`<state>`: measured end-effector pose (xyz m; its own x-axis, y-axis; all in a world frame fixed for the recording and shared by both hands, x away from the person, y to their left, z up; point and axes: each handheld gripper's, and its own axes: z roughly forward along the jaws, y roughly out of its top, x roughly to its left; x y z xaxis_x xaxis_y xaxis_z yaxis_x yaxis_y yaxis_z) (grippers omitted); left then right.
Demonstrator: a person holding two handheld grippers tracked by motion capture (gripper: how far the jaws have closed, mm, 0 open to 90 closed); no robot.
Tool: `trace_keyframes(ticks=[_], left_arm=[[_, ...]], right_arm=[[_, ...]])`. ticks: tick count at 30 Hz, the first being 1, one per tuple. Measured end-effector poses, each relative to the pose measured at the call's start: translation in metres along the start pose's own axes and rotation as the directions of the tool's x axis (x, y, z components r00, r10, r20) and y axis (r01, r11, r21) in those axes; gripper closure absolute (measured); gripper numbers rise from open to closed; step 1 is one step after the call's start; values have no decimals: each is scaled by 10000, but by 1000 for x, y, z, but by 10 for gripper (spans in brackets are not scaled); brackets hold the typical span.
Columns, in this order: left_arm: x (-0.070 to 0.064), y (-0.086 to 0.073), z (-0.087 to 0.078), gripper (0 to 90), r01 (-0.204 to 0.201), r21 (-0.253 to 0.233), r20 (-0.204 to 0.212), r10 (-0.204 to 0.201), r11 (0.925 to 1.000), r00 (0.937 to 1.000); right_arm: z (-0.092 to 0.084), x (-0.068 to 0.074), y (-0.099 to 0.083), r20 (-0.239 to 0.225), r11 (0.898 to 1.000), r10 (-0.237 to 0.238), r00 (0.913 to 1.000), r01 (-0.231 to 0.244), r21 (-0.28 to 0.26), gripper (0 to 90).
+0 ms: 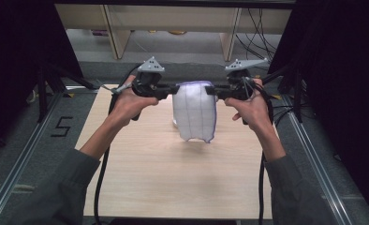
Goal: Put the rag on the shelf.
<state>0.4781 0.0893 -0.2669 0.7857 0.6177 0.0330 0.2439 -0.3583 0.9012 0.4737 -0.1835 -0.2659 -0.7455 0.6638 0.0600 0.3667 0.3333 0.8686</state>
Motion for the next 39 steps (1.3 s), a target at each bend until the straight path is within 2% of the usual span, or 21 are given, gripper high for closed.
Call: trace_keyframes(ticks=[4, 5, 10, 11, 13, 16, 17, 19, 20, 21, 27, 29, 33, 35, 36, 38, 39], left_arm=[[7, 14, 4, 850, -21, -46, -294, 20, 10000, 9996], [8, 16, 5, 850, -55, -70, -355, 53, 10000, 9994], [14, 30, 11, 850, -193, -175, -682, 180, 9997, 9975], [17, 33, 12, 850, -280, -181, -710, 267, 9994, 9971], [19, 36, 14, 850, -183, -266, -802, 161, 9995, 9966], [25, 42, 17, 850, -246, -298, -922, 217, 9993, 9955], [26, 44, 18, 849, -157, -435, -985, 113, 9989, 9951], [30, 48, 21, 849, -57, -414, -1094, 11, 9991, 9940], [33, 51, 22, 849, -154, -369, -1102, 113, 9992, 9938], [35, 53, 23, 848, -199, -390, -1156, 153, 9990, 9932], [56, 59, 37, 846, 257, -858, -1549, -388, 9960, 9872], [64, 57, 44, 845, 500, -1037, -1529, -656, 9933, 9861], [78, 51, 61, 841, 622, -1022, -1757, -796, 9928, 9812], [83, 50, 69, 840, 616, -915, -1972, -788, 9939, 9772], [84, 49, 73, 839, 630, -935, -2007, -808, 9936, 9763], [88, 48, 80, 825, 882, -1170, -1845, -1089, 9892, 9768], [89, 46, 83, 826, 986, -1166, -1854, -1192, 9883, 9754]], right_arm=[[3, -9, 14, 371, 9998, -100, 9993, 106, -148, 840], [4, -11, 17, 392, 9999, 27, 9992, -22, -136, 840], [10, -23, 28, 699, 9991, 77, 9975, -48, -419, 840], [10, -25, 30, 722, 9991, 83, 9974, -53, -418, 840], [12, -29, 34, 663, 9986, 272, 9974, -241, -468, 840], [14, -35, 40, 769, 9979, 236, 9968, -188, -625, 839], [14, -37, 43, 778, 9977, 297, 9965, -248, -636, 839], [15, -41, 48, 871, 9969, 307, 9957, -242, -746, 838], [16, -42, 51, 874, 9965, 450, 9952, -386, -743, 838], [18, -44, 54, 859, 9960, 346, 9957, -273, -852, 838], [34, -57, 72, 1308, 9965, 399, 9906, -298, -779, 836], [42, -63, 76, 1446, 9965, 473, 9884, -367, -747, 836], [58, -73, 74, 1721, 9961, 658, 9829, -545, -696, 835], [67, -79, 72, 1875, 9973, 524, 9809, -417, -605, 834], [71, -81, 71, 1914, 9962, 693, 9791, -580, -643, 834], [79, -84, 70, 1987, 9938, 916, 9758, -770, -797, 833], [81, -86, 69, 2038, 9945, 874, 9751, -737, -738, 833]])
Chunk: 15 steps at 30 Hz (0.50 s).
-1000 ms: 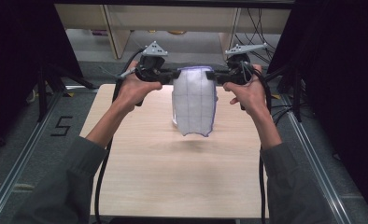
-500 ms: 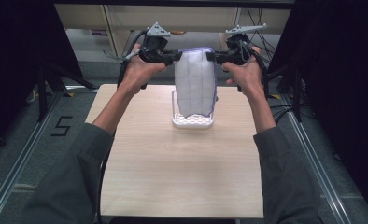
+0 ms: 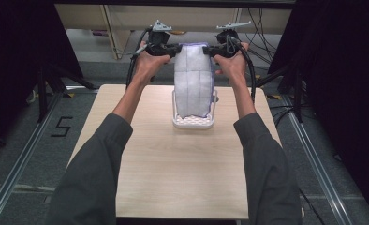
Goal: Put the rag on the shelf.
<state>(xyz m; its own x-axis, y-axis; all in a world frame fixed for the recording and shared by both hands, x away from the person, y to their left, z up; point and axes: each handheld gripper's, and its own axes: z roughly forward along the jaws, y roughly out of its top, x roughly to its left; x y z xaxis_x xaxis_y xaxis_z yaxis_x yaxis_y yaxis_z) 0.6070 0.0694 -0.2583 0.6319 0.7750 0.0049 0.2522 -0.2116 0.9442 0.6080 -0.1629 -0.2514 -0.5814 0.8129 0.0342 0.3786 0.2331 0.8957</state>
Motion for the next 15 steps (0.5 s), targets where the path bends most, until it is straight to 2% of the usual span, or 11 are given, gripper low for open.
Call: trace_keyframes(ticks=[2, 7, 8, 9, 12, 15], left_arm=[[1, -3, 7, 827, -82, 231, -203, 87, 9997, 9998], [3, -11, 17, 830, -31, 449, -314, 45, 9990, 9995], [4, -13, 19, 829, -105, 557, -329, 124, 9984, 9994], [4, -14, 21, 829, -24, 510, -282, 39, 9987, 9996], [4, -19, 27, 828, -34, 641, -225, 49, 9979, 9997], [5, -23, 32, 827, 12, 777, -235, 6, 9970, 9997]], right_arm=[[9, -3, -4, 227, 9999, -121, 9997, 119, 120, 831], [22, -7, -11, 476, 9993, 8, 9989, -26, 380, 829], [24, -8, -13, 536, 9994, -59, 9985, 41, 330, 829], [25, -8, -14, 555, 9991, 85, 9984, -107, 402, 829], [29, -8, -18, 736, 9992, 32, 9973, -62, 404, 828], [32, -10, -21, 808, 9989, 171, 9966, -205, 423, 826]])
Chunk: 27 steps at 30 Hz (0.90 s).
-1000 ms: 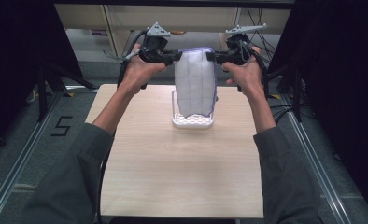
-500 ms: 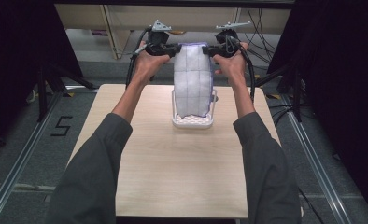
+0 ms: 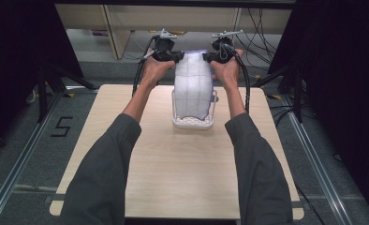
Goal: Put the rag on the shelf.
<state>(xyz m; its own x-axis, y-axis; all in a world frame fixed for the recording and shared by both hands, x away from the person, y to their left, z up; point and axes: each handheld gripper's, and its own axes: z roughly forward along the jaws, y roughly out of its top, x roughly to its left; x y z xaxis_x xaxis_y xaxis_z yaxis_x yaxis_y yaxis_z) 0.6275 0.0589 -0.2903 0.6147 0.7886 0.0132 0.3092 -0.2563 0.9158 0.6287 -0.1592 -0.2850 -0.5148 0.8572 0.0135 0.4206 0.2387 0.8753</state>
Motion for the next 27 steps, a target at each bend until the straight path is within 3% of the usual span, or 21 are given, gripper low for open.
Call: trace_keyframes(ticks=[4, 12, 15, 18, 20, 25, 27], left_arm=[[1, -5, 8, 822, 362, -27, 100, -361, 9993, 9993], [1, -16, 20, 818, 298, 479, 200, -308, 9984, 9993], [1, -22, 22, 818, 529, 682, 92, -537, 9963, 9985], [2, -28, 21, 804, 471, 954, 105, -483, 9943, 9988], [3, -30, 19, 761, 679, 1016, 104, -693, 9925, 9975], [10, -34, 7, 731, 656, 944, 294, -686, 9934, 9972], [15, -36, 0, 727, 643, 1040, 181, -665, 9925, 9976]], right_arm=[[3, -4, -6, 68, 9999, -29, 10000, 28, 159, 825], [12, -11, -17, 71, 9983, 175, 9998, -178, 551, 799], [17, -12, -21, 183, 9970, 205, 9996, -218, 747, 767], [20, -10, -23, 317, 9938, 421, 9986, -451, 1013, 688], [22, -10, -23, 377, 9953, 218, 9991, -252, 934, 654], [18, -9, -22, 354, 9923, 276, 9990, -317, 1200, 626], [14, -11, -22, 333, 9937, 192, 9993, -228, 1095, 628]])
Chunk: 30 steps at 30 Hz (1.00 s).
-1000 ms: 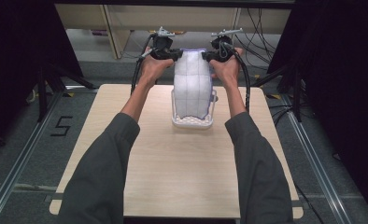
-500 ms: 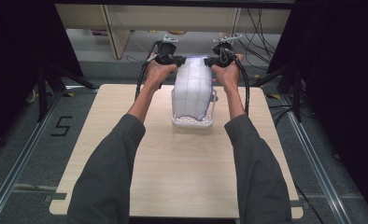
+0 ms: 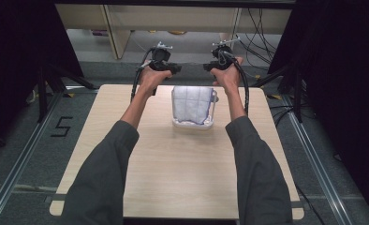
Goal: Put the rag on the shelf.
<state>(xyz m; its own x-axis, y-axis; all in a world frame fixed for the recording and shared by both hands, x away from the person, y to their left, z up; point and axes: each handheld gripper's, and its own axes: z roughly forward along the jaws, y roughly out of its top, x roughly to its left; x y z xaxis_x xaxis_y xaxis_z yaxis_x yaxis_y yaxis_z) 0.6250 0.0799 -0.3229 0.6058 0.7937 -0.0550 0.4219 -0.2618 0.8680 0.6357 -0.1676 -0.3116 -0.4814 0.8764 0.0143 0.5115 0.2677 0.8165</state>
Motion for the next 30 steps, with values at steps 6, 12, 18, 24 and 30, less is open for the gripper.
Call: trace_keyframes(ticks=[6, 12, 18, 24, 30], left_arm=[[6, -9, -24, 695, 137, 45, 95, -138, 9999, 9999], [11, -18, -46, 612, -105, 452, 218, 95, 9989, 9997], [6, -24, -65, 547, -85, 318, 476, 69, 9995, 9988], [-1, -33, -82, 488, -131, 302, 807, 106, 9995, 9967], [-6, -47, -94, 455, -143, 318, 1028, 109, 9994, 9946]], right_arm=[[-14, -4, -3, 45, 10000, -23, 10000, 23, 63, 620], [-29, -2, -10, -224, 9991, 157, 9996, -148, 385, 613], [-47, 1, -16, -628, 9994, 135, 9979, -115, 324, 576], [-66, 5, -21, -891, 9999, -119, 9960, 129, 106, 504], [-80, 14, -32, -1033, 9990, -70, 9946, 114, 421, 476]])
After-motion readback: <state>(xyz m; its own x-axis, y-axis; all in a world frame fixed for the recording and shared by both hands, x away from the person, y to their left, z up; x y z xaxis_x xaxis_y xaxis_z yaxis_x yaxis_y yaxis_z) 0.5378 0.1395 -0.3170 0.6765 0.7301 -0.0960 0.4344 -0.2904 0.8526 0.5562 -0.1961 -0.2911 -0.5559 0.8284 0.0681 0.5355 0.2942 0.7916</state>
